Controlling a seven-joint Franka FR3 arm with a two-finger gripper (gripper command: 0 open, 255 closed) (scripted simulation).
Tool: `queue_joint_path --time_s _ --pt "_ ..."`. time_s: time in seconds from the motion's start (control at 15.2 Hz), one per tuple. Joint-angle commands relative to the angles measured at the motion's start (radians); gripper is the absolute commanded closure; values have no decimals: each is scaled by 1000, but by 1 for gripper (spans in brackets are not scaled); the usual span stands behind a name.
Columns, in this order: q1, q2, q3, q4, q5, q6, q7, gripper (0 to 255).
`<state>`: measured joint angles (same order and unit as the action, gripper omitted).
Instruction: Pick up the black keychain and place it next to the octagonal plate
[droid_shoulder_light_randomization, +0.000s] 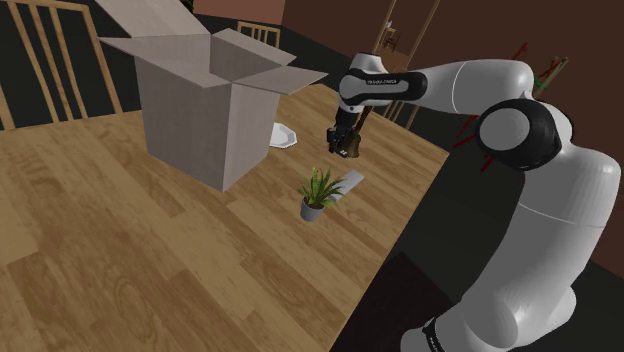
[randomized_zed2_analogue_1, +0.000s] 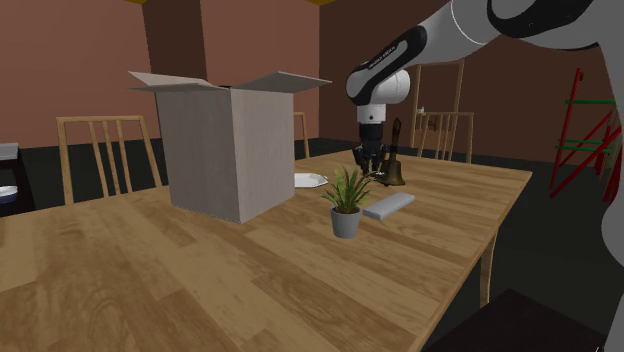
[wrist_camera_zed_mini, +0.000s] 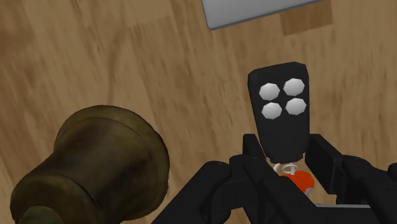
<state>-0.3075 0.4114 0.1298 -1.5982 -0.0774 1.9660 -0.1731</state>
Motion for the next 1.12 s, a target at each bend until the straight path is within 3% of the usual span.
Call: queue_joint_path --time_s 0.0,0.46,0.99,1.06 --pt "-1 9 -1 -15 -2 25 0 255" --pt "0 45 -4 -60 -8 105 5 255" --pt "0 45 -4 -60 -8 105 5 255" --pt "0 45 -4 -60 -8 105 5 0"
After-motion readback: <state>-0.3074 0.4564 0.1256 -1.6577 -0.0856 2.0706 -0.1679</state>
